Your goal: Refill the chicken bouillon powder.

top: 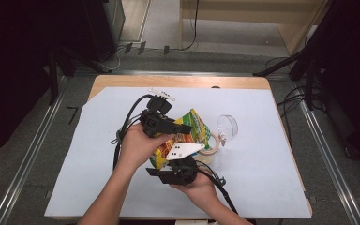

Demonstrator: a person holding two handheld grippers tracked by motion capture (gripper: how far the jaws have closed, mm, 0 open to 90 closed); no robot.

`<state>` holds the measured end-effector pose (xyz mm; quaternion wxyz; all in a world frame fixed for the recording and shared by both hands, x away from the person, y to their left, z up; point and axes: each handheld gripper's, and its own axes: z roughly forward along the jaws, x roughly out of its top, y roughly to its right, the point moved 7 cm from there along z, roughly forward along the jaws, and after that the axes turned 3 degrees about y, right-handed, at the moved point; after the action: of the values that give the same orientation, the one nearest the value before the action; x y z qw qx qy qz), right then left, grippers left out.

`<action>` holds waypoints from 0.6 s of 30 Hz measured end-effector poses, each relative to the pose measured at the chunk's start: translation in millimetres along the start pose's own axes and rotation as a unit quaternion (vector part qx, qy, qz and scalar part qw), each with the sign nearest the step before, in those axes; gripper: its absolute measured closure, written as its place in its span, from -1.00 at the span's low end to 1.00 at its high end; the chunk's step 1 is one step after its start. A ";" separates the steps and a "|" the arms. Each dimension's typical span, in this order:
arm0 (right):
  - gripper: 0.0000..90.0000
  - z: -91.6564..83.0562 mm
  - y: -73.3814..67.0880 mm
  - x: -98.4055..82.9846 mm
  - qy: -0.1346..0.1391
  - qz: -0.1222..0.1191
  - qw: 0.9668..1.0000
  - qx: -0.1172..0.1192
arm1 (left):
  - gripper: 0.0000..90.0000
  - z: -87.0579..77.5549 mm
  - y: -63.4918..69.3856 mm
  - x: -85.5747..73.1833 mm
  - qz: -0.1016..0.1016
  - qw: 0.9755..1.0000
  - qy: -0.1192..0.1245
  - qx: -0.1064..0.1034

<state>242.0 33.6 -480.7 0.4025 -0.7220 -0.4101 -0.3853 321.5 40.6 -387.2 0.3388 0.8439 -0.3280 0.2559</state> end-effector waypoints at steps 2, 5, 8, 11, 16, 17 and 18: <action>0.52 -0.7 0.7 2.4 -0.001 0.003 1.000 0.002 | 0.71 -0.8 -1.1 3.7 -0.003 1.000 -0.002 -0.003; 0.51 -1.2 2.9 7.2 -0.003 0.004 1.000 0.004 | 0.72 -1.8 -3.6 7.9 -0.005 1.000 -0.005 -0.001; 0.51 -0.2 5.1 11.5 0.002 0.015 1.000 0.009 | 0.73 -0.2 -6.0 13.0 -0.004 1.000 -0.015 0.003; 0.51 0.8 8.1 13.5 0.009 0.021 1.000 0.008 | 0.74 2.1 -6.4 15.3 0.006 1.000 -0.024 0.006; 0.49 5.4 10.0 11.4 0.007 0.022 1.000 0.010 | 0.78 2.1 -11.6 12.6 -0.005 1.000 -0.020 -0.007; 0.49 5.9 9.8 11.4 0.006 0.023 1.000 0.012 | 0.79 1.1 -12.7 12.1 -0.009 1.000 -0.017 -0.008; 0.49 6.5 9.1 11.6 0.004 0.024 1.000 0.015 | 0.79 0.7 -12.9 11.9 -0.010 1.000 -0.018 -0.008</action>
<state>256.0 39.6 -475.3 0.4239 -0.7239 -0.3967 -0.3727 338.8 42.7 -385.0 0.3420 0.8490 -0.3277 0.2342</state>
